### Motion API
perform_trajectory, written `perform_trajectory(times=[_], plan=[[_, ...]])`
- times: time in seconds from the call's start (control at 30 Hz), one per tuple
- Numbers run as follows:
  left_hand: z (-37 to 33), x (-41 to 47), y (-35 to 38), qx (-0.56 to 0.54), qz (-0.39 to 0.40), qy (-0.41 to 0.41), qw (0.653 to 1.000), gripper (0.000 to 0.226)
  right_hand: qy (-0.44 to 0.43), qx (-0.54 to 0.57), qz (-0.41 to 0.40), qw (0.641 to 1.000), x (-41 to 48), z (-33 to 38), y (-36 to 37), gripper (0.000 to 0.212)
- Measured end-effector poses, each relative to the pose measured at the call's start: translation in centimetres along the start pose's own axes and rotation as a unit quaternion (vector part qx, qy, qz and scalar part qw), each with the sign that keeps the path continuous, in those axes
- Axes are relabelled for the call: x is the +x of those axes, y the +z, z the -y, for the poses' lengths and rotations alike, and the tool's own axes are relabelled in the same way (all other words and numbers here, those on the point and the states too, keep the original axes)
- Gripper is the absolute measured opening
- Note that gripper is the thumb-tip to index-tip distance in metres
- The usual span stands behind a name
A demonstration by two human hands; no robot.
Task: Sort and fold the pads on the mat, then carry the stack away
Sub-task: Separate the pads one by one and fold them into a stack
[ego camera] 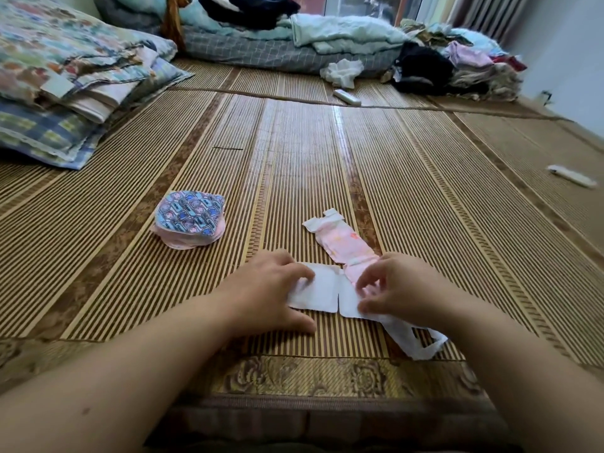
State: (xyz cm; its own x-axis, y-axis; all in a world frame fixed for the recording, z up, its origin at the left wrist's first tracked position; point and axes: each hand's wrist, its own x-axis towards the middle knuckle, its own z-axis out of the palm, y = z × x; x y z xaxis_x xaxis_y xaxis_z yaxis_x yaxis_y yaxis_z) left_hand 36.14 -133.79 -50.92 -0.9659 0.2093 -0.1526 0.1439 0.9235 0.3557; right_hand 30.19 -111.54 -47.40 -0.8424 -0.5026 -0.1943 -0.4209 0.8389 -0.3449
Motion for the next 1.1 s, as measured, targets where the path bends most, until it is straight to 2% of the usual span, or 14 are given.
perform_trajectory(times=[0.07,0.13,0.2,0.27,0.33,0.43,0.57,0.67,0.8,0.9,1.1], plan=[[-0.3,0.0,0.7,0.009,-0.025,-0.022,0.999,0.099,0.005,-0.008,-0.001,1.000,-0.1,-0.2,0.4,0.032],[-0.3,0.0,1.2,-0.030,-0.065,-0.074,0.995,0.099,0.043,0.001,-0.038,0.998,0.1,-0.4,1.0,0.041],[0.0,0.3,1.2,-0.028,-0.088,-0.125,0.988,0.079,0.120,-0.012,-0.065,0.991,0.4,-0.7,1.4,0.061],[0.2,0.6,0.8,0.005,-0.085,-0.153,0.985,0.062,0.179,-0.054,-0.050,0.981,0.9,-1.1,1.6,0.074],[0.3,1.0,0.4,-0.013,-0.079,-0.182,0.980,0.053,0.210,-0.060,-0.024,0.976,1.3,-1.2,1.4,0.072],[0.0,1.1,-0.1,-0.039,-0.070,-0.209,0.975,0.037,0.235,0.014,-0.017,0.972,1.6,-1.4,1.2,0.064],[-0.2,1.0,-0.4,-0.072,-0.068,-0.187,0.977,0.028,0.236,0.124,-0.019,0.964,1.8,-2.0,0.6,0.040],[-0.1,0.8,-0.9,-0.108,-0.077,-0.171,0.976,0.021,0.225,0.175,-0.039,0.958,2.0,-2.6,-0.1,0.031],[0.6,0.2,-1.8,-0.212,-0.072,-0.182,0.957,0.039,0.227,0.179,-0.050,0.956,2.7,-3.6,-0.9,0.023],[1.1,-0.4,-2.1,-0.252,-0.057,-0.177,0.950,0.042,0.247,0.156,-0.070,0.954,3.1,-5.3,-1.8,0.016],[2.5,-1.2,-2.2,-0.278,-0.032,-0.187,0.942,0.040,0.309,0.048,-0.197,0.929,3.2,-9.2,-3.0,0.020]])
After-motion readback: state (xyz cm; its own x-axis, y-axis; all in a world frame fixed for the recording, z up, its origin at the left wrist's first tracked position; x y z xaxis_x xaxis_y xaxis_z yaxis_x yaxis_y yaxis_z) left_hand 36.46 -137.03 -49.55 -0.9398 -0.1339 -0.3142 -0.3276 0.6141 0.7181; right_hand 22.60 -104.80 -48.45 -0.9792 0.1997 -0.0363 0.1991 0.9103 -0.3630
